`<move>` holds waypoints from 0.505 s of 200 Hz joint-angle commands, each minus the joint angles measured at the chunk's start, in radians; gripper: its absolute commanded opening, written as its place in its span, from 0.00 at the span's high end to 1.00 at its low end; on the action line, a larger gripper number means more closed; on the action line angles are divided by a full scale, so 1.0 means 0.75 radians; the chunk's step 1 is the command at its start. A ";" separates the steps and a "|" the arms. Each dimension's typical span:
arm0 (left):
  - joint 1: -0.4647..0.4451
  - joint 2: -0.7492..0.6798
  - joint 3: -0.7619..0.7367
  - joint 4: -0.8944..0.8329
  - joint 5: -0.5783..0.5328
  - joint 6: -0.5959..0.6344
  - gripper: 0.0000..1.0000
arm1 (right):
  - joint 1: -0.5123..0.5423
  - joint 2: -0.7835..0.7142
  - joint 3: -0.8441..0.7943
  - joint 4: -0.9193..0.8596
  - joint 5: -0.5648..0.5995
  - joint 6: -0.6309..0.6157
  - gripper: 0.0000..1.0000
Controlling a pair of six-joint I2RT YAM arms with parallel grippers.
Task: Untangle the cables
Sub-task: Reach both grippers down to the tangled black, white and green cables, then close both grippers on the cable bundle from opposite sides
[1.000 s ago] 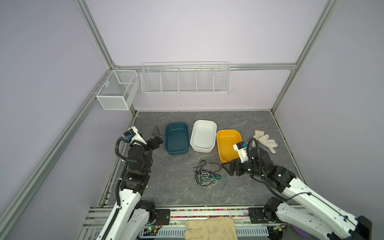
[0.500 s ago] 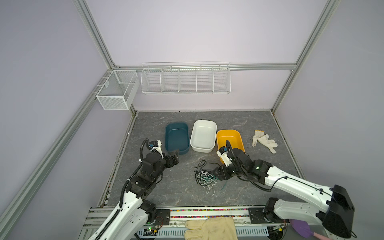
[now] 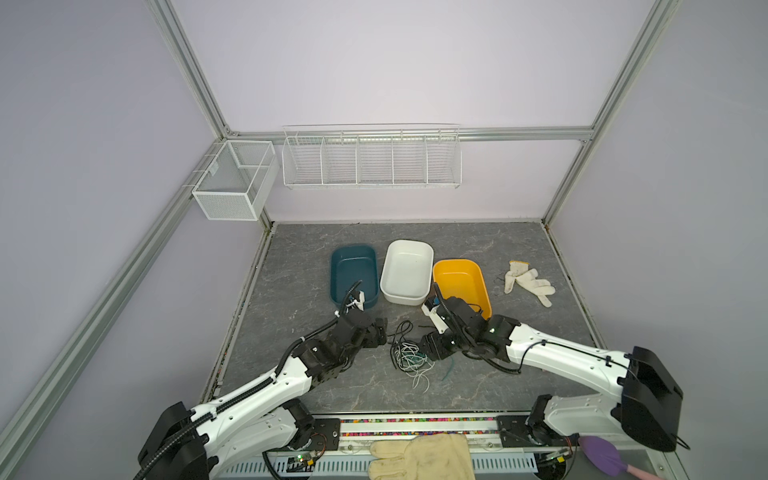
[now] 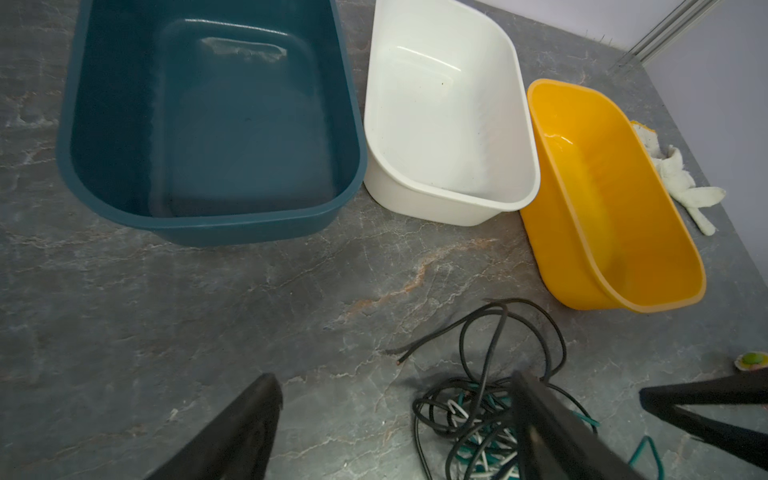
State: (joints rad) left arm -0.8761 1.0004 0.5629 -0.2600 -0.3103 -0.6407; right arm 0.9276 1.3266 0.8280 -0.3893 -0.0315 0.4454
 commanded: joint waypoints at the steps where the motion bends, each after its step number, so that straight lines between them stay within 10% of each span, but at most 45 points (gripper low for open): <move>1: -0.070 0.043 0.069 0.014 -0.093 -0.084 0.14 | 0.009 0.033 -0.032 0.098 -0.048 -0.031 0.43; 32: -0.113 0.135 0.044 0.092 -0.039 -0.147 0.15 | 0.018 0.111 -0.025 0.163 -0.065 -0.055 0.45; 101: -0.114 0.210 -0.052 0.212 0.136 -0.227 0.21 | 0.029 0.261 0.044 0.211 -0.090 -0.079 0.81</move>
State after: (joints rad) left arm -0.9569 1.1721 0.5610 -0.1551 -0.2600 -0.7620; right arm 0.9413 1.5162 0.8387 -0.2676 -0.0830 0.3908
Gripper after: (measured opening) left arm 0.800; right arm 0.230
